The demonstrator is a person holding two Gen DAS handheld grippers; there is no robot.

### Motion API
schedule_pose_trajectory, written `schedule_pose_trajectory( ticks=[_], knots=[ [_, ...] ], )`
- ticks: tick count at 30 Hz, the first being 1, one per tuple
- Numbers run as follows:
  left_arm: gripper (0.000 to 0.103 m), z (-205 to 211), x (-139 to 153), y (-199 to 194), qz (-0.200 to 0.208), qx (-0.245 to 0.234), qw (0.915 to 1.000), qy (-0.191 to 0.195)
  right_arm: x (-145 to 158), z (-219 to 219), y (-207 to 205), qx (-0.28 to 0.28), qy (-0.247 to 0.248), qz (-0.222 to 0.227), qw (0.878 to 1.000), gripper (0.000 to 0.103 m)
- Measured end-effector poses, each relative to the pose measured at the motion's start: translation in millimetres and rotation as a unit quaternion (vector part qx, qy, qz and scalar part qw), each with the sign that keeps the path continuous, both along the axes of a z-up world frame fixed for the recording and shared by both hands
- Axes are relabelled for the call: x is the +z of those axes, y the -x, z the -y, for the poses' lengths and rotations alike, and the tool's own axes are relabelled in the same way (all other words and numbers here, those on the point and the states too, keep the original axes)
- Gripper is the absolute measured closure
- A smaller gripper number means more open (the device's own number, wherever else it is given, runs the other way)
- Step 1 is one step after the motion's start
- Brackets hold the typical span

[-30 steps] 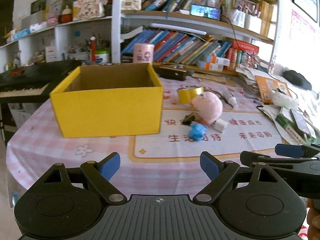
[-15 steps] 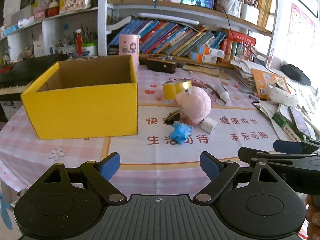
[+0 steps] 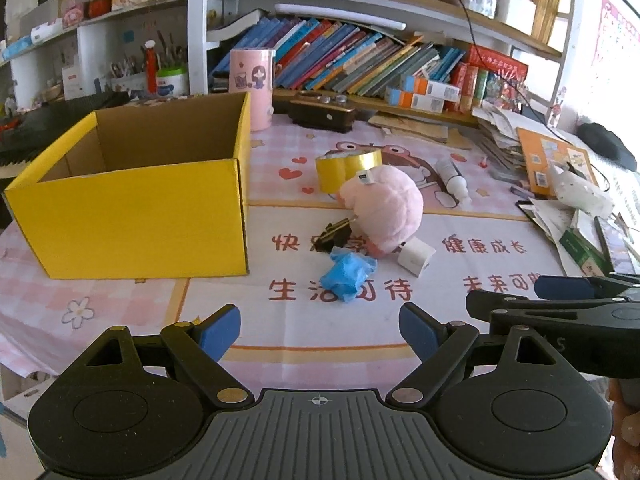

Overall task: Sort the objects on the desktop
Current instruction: 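Grasp the white charger with the right tool while the left tool grasps the blue bag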

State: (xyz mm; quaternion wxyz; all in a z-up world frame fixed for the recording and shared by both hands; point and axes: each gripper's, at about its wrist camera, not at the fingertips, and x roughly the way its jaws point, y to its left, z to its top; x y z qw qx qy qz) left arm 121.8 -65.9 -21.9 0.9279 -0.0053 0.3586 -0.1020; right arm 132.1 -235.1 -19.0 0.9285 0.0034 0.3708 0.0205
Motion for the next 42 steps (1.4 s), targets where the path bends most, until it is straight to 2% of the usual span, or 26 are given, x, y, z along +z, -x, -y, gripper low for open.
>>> schedule_pose_trajectory(
  ticks=[8, 11, 16, 22, 32, 36, 39, 42],
  knots=[
    [0.017, 12.4, -7.7, -19.9, -0.011, 0.022, 0.9997, -0.005, -6.5, 10.5, -33.2, 0.035, -0.006, -0.018, 0.999, 0.035],
    [0.022, 17.4, -12.7, -27.0, -0.014, 0.021, 0.9996, -0.008, -10.4, 13.2, -45.4, 0.051, -0.007, -0.027, 0.998, 0.039],
    [0.028, 25.5, -20.1, -37.9, -0.024, 0.027, 0.9992, -0.015, -17.9, 15.7, -64.2, 0.083, -0.013, -0.044, 0.995, 0.051],
    [0.028, 28.8, -21.5, -47.4, -0.031, 0.049, 0.9980, -0.023, -22.8, 14.1, -85.8, 0.118, -0.020, -0.055, 0.991, 0.054],
    [0.033, 39.3, -29.9, -66.9, -0.053, 0.057, 0.9964, -0.033, -42.7, 8.0, -121.9, 0.165, 0.008, -0.078, 0.983, 0.060],
    [0.034, 43.7, -34.6, -73.8, -0.059, 0.055, 0.9960, -0.039, -48.4, 8.9, -130.3, 0.181, 0.011, -0.081, 0.980, 0.067],
    [0.037, 48.5, -37.8, -78.7, -0.062, 0.047, 0.9960, -0.044, -48.3, 9.8, -132.5, 0.198, 0.018, -0.076, 0.977, 0.078],
    [0.039, 53.4, -42.6, -84.6, -0.064, 0.036, 0.9956, -0.058, -47.5, 13.2, -134.0, 0.207, 0.016, -0.081, 0.975, 0.078]
  ],
)
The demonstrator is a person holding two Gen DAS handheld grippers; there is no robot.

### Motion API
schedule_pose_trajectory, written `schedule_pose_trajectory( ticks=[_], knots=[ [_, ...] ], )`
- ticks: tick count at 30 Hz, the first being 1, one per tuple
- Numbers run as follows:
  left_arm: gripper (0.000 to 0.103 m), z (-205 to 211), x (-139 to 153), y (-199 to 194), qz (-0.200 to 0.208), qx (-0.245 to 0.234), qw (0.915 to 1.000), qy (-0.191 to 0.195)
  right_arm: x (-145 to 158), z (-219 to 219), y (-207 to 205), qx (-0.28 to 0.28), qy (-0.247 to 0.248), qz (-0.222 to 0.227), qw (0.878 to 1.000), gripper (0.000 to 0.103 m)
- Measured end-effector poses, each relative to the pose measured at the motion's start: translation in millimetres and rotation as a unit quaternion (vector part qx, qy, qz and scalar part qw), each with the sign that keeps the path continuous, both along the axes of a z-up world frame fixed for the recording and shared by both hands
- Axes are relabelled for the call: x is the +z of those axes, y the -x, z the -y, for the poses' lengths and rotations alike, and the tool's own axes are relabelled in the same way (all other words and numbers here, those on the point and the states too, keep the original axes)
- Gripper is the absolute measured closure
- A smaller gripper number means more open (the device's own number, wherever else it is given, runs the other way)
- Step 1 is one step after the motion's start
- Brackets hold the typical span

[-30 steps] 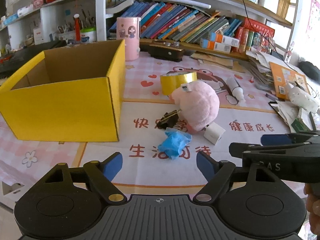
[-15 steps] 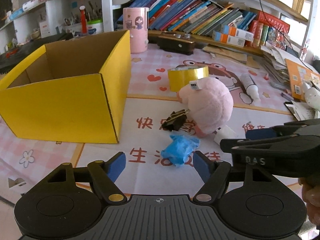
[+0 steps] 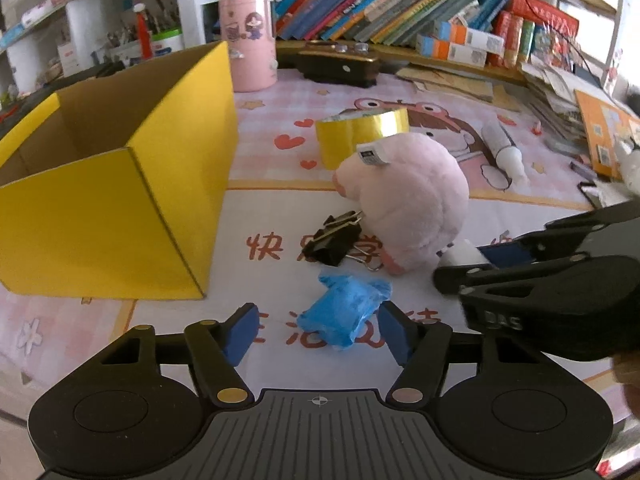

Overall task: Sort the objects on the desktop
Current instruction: 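Grasp the white charger with the right tool while the left tool grasps the blue bag, then lift and carry the white charger and blue bag toward the yellow box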

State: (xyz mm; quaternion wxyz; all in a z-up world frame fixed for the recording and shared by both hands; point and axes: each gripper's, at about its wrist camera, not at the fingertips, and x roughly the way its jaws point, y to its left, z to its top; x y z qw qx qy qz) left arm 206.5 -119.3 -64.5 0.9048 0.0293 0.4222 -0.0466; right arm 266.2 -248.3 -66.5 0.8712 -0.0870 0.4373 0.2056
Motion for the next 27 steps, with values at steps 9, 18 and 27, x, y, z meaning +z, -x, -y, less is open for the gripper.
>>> schedule_pose_trajectory(
  ticks=[9, 18, 27],
  knots=[
    [0.066, 12.0, -9.8, -7.4, -0.006, -0.038, 0.9992, -0.002, 12.2, 20.7, 9.7, -0.020, -0.008, 0.006, 1.000, 0.078],
    [0.075, 8.4, 3.7, 3.8, 0.002, -0.036, 0.9990, 0.026, 21.8, 28.6, 23.0, -0.034, -0.016, 0.013, 0.999, 0.078],
    [0.075, -14.8, 51.7, 24.8, 0.054, -0.015, 0.9947, 0.086, 43.4, 27.6, 39.7, -0.039, -0.038, 0.022, 0.998, 0.078]
  ],
)
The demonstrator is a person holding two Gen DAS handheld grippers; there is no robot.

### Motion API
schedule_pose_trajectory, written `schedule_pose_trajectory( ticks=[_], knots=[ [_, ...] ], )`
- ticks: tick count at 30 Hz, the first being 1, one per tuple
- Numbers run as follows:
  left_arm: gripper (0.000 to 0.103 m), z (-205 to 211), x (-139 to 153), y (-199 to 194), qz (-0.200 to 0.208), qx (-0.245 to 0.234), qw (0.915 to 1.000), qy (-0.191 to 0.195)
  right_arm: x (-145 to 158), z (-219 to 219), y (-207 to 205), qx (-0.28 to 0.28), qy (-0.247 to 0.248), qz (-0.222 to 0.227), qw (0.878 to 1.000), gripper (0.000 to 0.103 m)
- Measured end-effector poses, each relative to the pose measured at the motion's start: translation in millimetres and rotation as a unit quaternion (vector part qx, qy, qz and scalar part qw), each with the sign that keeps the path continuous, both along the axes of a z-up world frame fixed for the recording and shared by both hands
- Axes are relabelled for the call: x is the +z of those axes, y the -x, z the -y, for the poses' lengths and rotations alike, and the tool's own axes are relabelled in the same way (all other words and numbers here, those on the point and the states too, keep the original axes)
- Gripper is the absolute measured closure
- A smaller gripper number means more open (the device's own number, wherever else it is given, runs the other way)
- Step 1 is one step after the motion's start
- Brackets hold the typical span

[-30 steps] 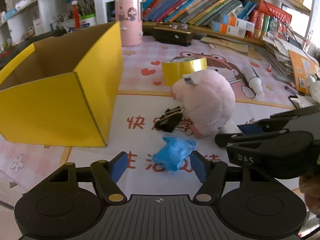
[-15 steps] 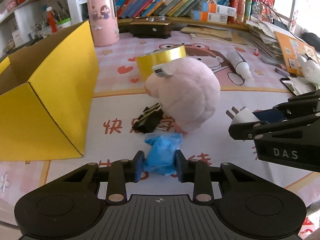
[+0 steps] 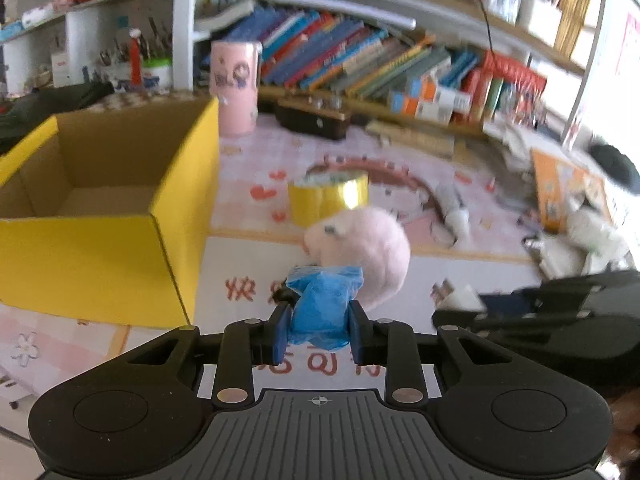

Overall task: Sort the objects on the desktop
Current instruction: 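Lift and carry the white charger and blue bag toward the yellow box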

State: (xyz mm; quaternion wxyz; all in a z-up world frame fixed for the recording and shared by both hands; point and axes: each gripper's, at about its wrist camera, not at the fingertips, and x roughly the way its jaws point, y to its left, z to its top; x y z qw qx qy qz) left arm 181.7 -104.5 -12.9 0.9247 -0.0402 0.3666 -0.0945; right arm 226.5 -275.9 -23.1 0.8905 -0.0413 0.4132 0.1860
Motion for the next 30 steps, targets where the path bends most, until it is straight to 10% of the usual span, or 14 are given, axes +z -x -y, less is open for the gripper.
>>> schedule_pose_trajectory(
  ticks=[30],
  knots=[
    [0.076, -86.1, 6.2, 83.5, 0.000, 0.006, 0.9994, 0.036, 12.9, -89.5, 90.7, 0.000, 0.007, -0.001, 1.000, 0.078]
  ],
)
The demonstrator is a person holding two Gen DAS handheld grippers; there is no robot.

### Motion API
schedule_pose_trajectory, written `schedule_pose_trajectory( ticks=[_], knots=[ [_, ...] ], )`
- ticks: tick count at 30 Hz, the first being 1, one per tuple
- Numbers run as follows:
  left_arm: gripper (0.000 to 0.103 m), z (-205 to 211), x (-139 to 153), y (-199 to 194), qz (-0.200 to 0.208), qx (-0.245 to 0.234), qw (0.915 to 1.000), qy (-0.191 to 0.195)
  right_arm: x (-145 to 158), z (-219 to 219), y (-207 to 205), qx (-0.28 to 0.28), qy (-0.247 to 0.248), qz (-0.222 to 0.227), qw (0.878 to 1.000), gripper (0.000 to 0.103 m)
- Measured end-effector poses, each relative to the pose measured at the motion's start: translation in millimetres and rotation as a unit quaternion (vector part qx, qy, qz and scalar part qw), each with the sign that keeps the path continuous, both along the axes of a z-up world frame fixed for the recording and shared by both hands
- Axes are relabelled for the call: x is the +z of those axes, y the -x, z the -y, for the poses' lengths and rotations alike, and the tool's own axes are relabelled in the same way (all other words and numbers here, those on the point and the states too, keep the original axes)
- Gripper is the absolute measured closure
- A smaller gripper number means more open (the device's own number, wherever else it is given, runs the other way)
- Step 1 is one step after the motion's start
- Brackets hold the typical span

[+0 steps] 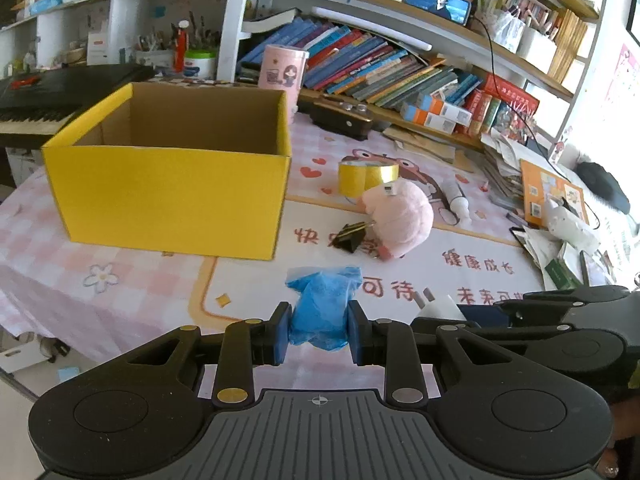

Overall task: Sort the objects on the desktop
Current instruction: 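Lift and carry the white charger and blue bag toward the yellow box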

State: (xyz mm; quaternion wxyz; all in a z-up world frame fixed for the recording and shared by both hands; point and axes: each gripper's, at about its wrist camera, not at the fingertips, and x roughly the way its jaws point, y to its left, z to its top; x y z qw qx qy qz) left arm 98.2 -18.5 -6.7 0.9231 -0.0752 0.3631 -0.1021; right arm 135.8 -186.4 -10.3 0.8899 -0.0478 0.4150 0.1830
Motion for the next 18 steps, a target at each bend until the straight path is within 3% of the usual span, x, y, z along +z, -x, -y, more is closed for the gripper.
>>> schedule_pose_trajectory(
  ticks=[18],
  knots=[
    [0.076, -54.9, 0.9, 46.5, 0.003, 0.003, 1.0000, -0.002, -0.3, -57.1, 50.2, 0.001, -0.008, 0.003, 1.000, 0.078]
  ],
)
